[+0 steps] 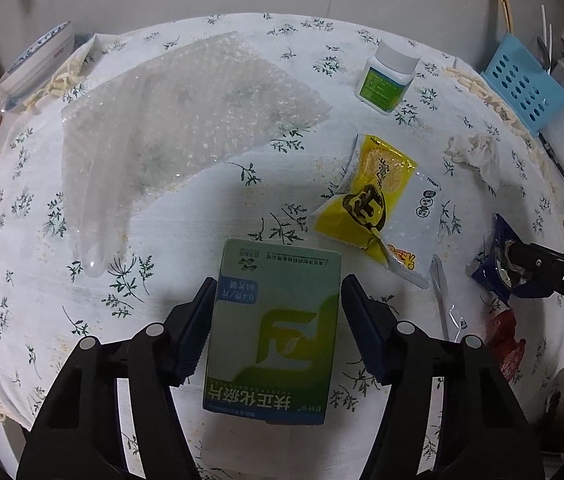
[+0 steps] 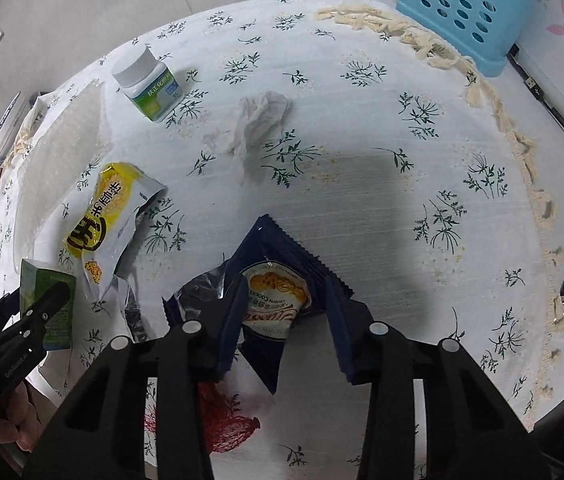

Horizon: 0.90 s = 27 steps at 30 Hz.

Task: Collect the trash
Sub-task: 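Grasp the green medicine box with the left gripper while the right grasps the blue packet, then lift the green box and blue packet off the table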

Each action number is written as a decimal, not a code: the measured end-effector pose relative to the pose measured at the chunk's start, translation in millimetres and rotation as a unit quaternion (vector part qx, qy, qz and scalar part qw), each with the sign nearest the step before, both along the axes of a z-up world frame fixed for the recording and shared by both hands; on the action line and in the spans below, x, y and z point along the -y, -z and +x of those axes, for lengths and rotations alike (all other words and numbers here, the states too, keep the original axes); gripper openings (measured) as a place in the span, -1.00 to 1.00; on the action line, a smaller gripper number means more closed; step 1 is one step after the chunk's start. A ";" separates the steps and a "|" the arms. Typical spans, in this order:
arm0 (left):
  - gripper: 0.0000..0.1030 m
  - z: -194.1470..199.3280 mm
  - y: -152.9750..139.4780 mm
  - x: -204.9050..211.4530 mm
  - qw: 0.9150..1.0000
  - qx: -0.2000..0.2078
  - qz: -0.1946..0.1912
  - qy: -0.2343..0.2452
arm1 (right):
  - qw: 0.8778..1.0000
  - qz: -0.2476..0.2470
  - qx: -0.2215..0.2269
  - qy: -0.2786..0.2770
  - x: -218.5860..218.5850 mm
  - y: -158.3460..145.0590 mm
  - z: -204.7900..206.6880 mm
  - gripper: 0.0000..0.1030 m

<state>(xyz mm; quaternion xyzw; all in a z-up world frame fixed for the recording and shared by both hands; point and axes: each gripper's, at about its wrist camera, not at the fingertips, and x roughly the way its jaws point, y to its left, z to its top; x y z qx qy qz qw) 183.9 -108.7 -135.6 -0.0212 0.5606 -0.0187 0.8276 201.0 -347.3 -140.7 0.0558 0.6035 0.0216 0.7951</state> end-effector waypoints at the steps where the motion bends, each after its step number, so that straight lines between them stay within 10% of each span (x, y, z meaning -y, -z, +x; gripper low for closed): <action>1: 0.08 0.4 0.7 -0.6 1.000 -0.002 0.000 0.000 | 1.000 -0.003 -0.001 0.002 -0.2 0.1 0.4 -0.38; 9: -0.03 0.3 2.6 -1.4 1.000 -0.009 0.004 0.007 | 0.999 -0.019 -0.016 0.024 -0.8 5.5 5.6 -0.79; 27: -0.04 -7.7 -6.9 -10.6 1.000 -0.002 0.005 0.007 | 0.999 -0.024 -0.004 0.029 -5.0 2.2 1.8 -0.99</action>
